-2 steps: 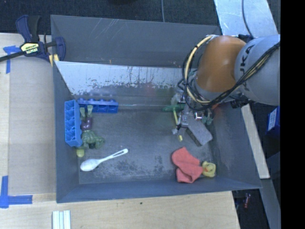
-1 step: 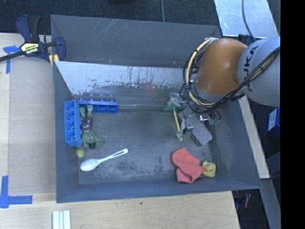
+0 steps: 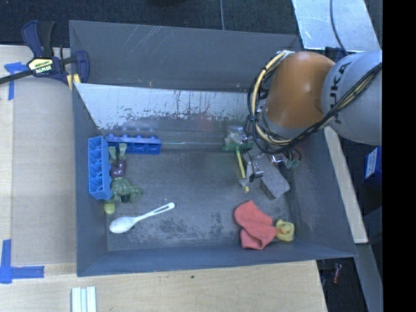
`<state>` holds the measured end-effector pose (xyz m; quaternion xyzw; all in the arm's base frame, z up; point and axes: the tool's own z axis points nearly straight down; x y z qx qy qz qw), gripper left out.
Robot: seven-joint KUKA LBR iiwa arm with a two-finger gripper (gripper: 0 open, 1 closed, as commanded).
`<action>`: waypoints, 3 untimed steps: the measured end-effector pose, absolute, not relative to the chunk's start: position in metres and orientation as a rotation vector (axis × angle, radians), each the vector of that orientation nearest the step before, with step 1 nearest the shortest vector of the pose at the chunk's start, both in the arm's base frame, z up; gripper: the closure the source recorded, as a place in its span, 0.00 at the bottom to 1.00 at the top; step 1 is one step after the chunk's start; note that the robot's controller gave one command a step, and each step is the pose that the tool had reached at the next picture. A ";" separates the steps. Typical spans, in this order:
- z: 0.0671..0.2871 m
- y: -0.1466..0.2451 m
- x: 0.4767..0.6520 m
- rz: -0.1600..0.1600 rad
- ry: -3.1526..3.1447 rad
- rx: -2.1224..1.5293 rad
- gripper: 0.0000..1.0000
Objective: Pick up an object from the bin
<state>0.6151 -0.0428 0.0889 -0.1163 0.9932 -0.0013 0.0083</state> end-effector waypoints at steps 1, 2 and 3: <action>0.077 -0.040 0.624 -0.006 3.074 -0.532 0.00; 0.103 -0.078 0.625 -0.010 3.026 -0.750 0.00; 0.138 -0.106 0.595 -0.005 3.065 -0.576 0.00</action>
Offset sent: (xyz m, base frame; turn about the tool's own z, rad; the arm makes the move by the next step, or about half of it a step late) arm 0.0089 -0.0355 0.0141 -0.2539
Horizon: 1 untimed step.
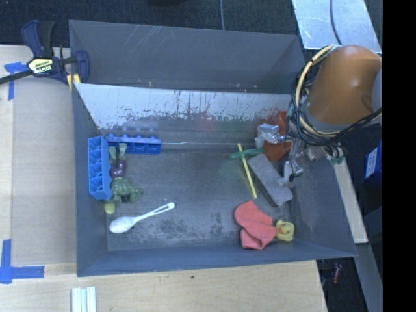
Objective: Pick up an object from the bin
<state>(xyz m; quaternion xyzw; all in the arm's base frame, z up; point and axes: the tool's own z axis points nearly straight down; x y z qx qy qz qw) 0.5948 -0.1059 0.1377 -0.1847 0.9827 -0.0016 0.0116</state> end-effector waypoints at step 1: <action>0.112 -0.087 0.621 -0.013 2.911 -1.109 0.00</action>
Offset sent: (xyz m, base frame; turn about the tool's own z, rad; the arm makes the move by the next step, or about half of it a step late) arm -0.0026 0.0368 -0.0207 -0.1597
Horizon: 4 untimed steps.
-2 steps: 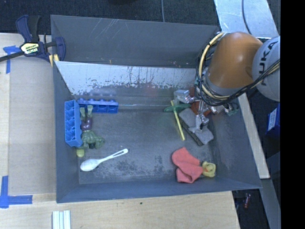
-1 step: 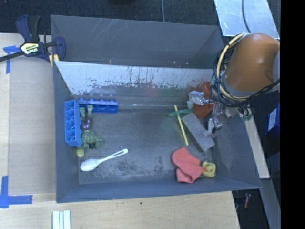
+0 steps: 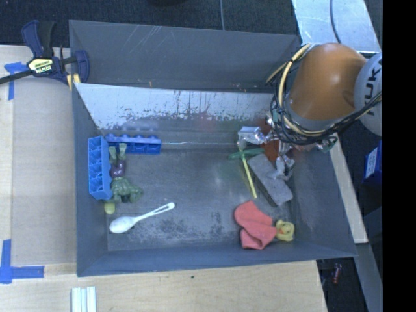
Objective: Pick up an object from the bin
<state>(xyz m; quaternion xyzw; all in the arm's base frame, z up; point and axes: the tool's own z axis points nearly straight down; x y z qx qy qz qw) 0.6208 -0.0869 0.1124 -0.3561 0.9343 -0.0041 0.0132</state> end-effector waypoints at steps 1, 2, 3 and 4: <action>0.115 -0.076 0.604 -0.011 2.972 -0.929 0.00; 0.096 -0.034 0.623 -0.023 2.652 -1.629 1.00; 0.096 -0.034 0.622 -0.021 2.655 -1.624 1.00; 0.102 -0.036 0.627 -0.023 2.656 -1.614 1.00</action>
Offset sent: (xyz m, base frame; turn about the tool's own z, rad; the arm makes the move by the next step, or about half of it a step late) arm -0.0002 0.0531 -0.0184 -0.3734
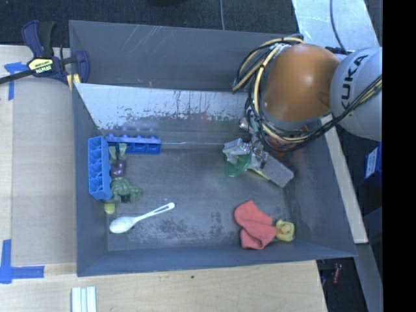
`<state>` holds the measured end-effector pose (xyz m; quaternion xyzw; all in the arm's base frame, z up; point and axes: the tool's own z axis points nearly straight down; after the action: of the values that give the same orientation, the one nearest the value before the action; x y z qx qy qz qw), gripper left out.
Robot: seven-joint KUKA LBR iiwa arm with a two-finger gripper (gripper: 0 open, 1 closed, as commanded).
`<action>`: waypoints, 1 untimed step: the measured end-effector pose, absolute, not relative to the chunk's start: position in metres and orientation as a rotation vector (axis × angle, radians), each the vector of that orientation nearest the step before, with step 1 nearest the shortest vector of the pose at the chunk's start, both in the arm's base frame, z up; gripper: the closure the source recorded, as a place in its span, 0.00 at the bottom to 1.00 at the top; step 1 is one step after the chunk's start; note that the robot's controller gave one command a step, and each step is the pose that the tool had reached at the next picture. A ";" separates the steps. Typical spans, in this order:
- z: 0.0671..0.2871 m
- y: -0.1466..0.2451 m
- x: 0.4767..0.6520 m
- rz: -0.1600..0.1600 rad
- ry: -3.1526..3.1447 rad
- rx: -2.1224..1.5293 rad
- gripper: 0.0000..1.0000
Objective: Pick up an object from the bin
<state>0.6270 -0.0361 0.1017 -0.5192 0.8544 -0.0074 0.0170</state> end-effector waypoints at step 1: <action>0.091 -0.040 0.625 -0.026 2.630 -1.649 1.00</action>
Offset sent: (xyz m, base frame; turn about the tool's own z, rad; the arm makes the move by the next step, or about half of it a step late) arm -0.0073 -0.0080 0.0066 0.0241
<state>0.6248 -0.0405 0.0907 -0.5310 0.8471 -0.0083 0.0185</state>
